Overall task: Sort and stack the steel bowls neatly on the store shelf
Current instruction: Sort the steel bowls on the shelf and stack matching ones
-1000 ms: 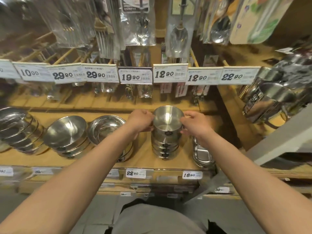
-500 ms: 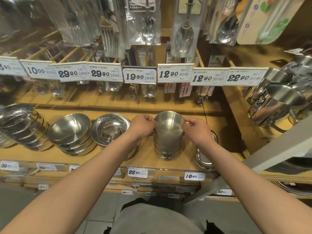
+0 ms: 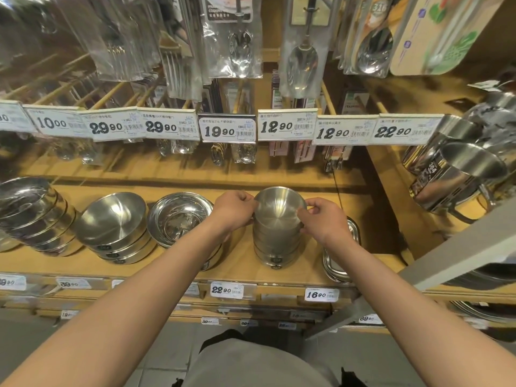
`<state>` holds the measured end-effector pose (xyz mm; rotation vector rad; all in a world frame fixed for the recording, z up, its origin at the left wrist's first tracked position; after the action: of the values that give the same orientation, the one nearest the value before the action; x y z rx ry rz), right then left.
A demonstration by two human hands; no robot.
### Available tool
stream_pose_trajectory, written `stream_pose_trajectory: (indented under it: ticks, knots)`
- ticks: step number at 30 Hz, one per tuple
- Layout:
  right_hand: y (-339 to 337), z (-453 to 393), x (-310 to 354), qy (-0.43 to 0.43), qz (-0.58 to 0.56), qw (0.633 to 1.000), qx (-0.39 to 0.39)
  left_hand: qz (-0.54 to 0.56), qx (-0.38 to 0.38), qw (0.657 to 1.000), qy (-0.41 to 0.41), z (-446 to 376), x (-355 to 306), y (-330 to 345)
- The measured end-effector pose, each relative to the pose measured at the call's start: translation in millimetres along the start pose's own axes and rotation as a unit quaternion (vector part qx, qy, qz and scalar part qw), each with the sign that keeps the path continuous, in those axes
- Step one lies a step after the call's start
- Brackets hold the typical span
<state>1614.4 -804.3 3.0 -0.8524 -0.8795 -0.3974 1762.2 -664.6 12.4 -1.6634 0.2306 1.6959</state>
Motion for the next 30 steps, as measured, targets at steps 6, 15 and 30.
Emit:
stream_pose_trajectory:
  ticks: [6, 15, 30]
  knots:
    - [0, 1, 1, -0.008, 0.001, 1.000, 0.004, -0.007, -0.001, 1.000, 0.000, -3, 2, 0]
    - [-3, 0, 1, 0.000, 0.016, 1.000, 0.003, -0.017, 0.009, 1.000, -0.010, -2, 1, -5]
    - [-19, 29, 35, -0.063, -0.023, 0.997, -0.026, 0.047, -0.044, 0.998, -0.005, 39, -3, -68]
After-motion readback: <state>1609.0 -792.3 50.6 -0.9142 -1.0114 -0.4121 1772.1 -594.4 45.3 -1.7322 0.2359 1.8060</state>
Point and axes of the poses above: each hand's wrist, its own z-axis away from the middle knuckle, its own y-axis out of the palm, x = y × z, the point moved 1 cm from there along -z, towards the middle knuckle, and after that the axes turned 11 degrees about y, right-handed, at the moved point
